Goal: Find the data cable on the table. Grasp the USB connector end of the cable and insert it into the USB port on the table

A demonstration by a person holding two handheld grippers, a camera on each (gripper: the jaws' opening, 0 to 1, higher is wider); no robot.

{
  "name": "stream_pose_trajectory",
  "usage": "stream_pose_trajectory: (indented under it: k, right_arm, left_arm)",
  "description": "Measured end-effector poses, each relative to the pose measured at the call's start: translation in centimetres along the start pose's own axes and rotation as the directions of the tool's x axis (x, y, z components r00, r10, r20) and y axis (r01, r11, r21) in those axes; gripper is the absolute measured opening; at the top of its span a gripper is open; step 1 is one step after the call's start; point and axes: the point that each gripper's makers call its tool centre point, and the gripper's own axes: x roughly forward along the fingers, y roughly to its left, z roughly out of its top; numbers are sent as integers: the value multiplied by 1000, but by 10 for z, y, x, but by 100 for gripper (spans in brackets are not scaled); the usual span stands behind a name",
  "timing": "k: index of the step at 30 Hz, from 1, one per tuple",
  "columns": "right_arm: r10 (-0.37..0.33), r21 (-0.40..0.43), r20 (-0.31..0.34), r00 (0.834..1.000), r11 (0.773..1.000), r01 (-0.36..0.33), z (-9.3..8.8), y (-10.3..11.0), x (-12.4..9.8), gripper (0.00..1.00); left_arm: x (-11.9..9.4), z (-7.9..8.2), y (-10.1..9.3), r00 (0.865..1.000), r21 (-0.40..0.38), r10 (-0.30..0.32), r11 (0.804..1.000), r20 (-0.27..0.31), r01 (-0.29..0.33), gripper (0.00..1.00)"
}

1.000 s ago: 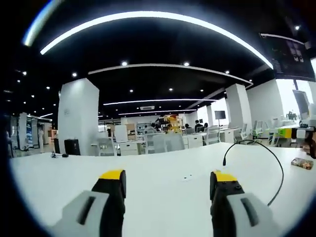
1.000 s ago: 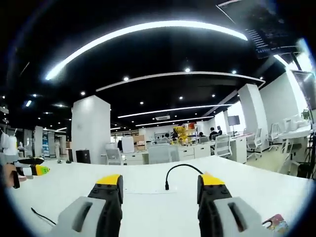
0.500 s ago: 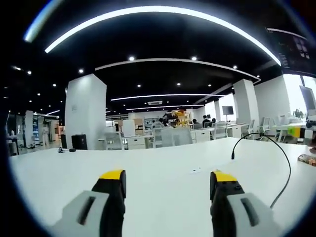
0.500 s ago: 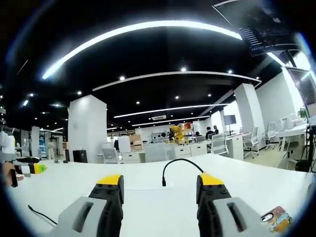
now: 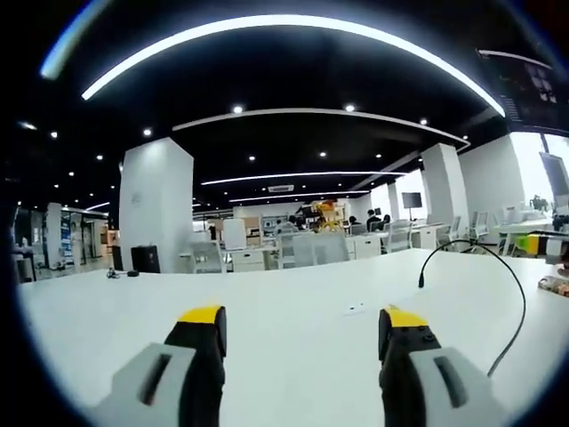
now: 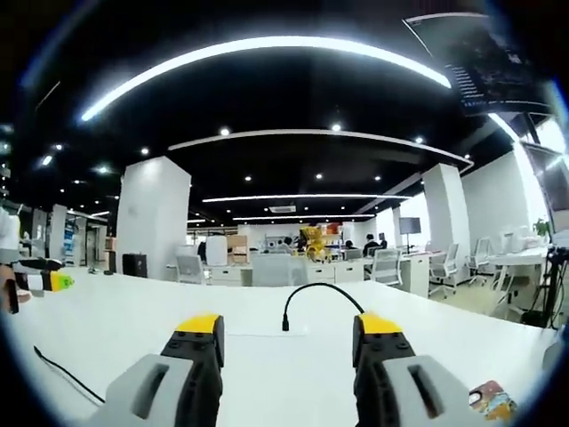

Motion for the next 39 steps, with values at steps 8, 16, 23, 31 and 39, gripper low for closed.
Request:
stream_pose_trajectory:
  k: [8, 16, 23, 31, 39]
  right_arm:
    - [12, 20, 11, 1000, 1000, -13, -2, -1, -1, 59]
    - [22, 26, 20, 1000, 999, -22, -5, -2, -1, 58]
    - [40, 28, 53, 998, 999, -41, -1, 1, -4, 58]
    - [60, 27, 84, 995, 998, -62, 3, 6, -6, 57]
    - [77, 19, 85, 993, 997, -79, 2, 12, -6, 57]
  left_arm:
    - [1, -5, -6, 1000, 8, -8, 1000, -15, 8, 70]
    - [2, -9, -9, 1000, 4, -13, 1000, -15, 13, 69]
    - [0, -11, -7, 1000, -1, -6, 1000, -13, 6, 69]
    - [-2, -12, -3, 1000, -19, 2, 1000, 3, -2, 68]
    - [-2, -15, -5, 1000, -9, -7, 1000, -7, 7, 67]
